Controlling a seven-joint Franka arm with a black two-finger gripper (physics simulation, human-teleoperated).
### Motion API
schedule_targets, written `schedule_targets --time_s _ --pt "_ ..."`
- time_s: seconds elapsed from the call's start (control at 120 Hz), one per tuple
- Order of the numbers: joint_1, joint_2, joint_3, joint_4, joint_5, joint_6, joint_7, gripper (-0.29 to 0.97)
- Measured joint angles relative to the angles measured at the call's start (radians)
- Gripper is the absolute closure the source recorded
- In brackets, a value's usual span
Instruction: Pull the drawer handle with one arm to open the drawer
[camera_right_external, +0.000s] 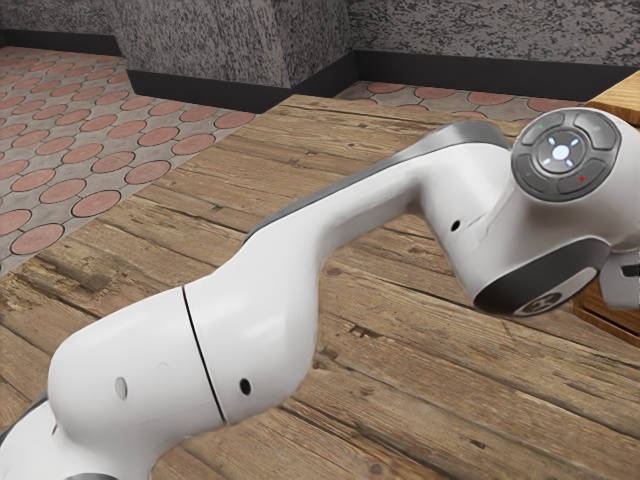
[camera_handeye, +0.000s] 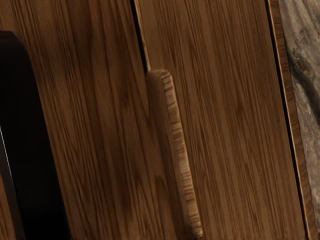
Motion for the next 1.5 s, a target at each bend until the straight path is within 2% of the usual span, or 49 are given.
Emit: schedule_targets --time_s 0.25,0.4,0.517,0.608,0.825,1.008,1.033,1.1,1.158,1.225,1.25,1.258,1.317,1.392,1.5 --pt "0.004 -0.005 0.003 -0.001 0.002 -0.039 -0.001 0.01" --pt "-0.002 -0.024 0.000 -0.013 -0.002 -0.077 -0.002 0.05" --pt "-0.008 -0.028 -0.005 -0.016 -0.004 -0.114 -0.003 0.01" --pt "-0.008 -0.046 -0.007 -0.023 -0.005 -0.151 -0.003 0.06" --pt "-0.009 -0.072 -0.009 -0.056 -0.009 -0.200 -0.005 0.01" --pt "-0.008 -0.101 -0.009 -0.077 -0.009 -0.229 -0.006 0.11" --pt "-0.010 -0.111 -0.009 -0.082 -0.009 -0.234 -0.006 0.15" --pt "-0.015 -0.136 -0.012 -0.092 -0.009 -0.252 -0.006 0.44" --pt "-0.016 -0.151 -0.015 -0.096 -0.008 -0.266 -0.007 0.49" --pt "-0.018 -0.167 -0.020 -0.097 -0.007 -0.283 -0.008 0.82" --pt "-0.020 -0.179 -0.021 -0.098 -0.007 -0.290 -0.009 0.84" --pt "-0.020 -0.190 -0.023 -0.098 -0.007 -0.294 -0.009 0.95" --pt "-0.015 -0.277 -0.013 -0.098 -0.007 -0.346 -0.010 0.71" --pt "-0.012 -0.409 -0.010 -0.096 -0.005 -0.460 -0.017 0.46" --pt "-0.007 -0.526 0.011 -0.093 0.012 -0.608 -0.031 0.22"
